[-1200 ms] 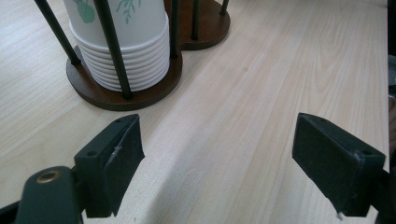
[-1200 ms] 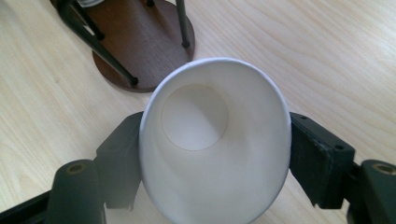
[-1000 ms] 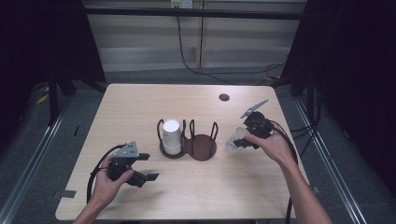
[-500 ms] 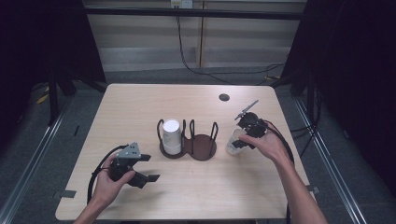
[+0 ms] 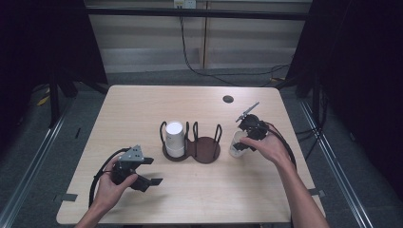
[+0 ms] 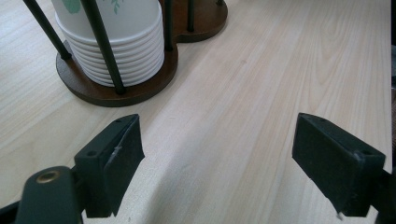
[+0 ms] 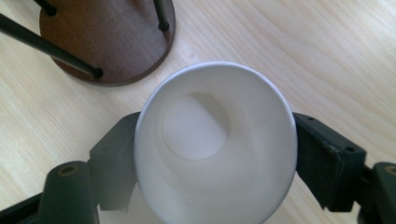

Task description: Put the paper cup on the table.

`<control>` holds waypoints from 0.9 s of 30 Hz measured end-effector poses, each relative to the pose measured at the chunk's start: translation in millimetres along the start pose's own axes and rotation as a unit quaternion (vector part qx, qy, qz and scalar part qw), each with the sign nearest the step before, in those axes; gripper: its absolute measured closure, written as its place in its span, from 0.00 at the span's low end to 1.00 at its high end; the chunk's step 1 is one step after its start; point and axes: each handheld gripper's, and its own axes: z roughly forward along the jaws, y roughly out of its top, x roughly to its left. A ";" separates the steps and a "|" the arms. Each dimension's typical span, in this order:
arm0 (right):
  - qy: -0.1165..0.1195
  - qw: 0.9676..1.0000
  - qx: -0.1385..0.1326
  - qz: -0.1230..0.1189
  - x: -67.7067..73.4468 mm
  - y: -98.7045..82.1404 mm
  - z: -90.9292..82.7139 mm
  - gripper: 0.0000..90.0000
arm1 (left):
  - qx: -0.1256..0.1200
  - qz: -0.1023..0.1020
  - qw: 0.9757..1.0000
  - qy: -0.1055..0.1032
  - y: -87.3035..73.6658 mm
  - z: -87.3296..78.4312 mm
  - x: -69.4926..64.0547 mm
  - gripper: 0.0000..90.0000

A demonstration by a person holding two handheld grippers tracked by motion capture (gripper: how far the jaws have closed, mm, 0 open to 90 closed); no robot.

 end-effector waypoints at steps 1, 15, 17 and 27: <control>0.000 1.000 -0.001 -0.001 0.0 0.3 0.3 0.24 | 0.002 0.002 1.000 0.002 0.2 -0.5 0.1 0.18; -0.007 1.000 -0.018 0.010 0.7 1.6 4.3 0.17 | -0.002 -0.002 1.000 0.001 -0.5 -1.0 0.7 0.18; 0.000 1.000 -0.024 0.015 0.6 0.9 3.6 0.16 | -0.001 -0.001 1.000 0.001 -0.5 -1.2 0.9 0.18; 0.001 0.997 -0.060 0.043 1.1 -7.9 3.5 0.15 | -0.003 -0.005 1.000 0.000 -0.4 -1.3 0.5 0.18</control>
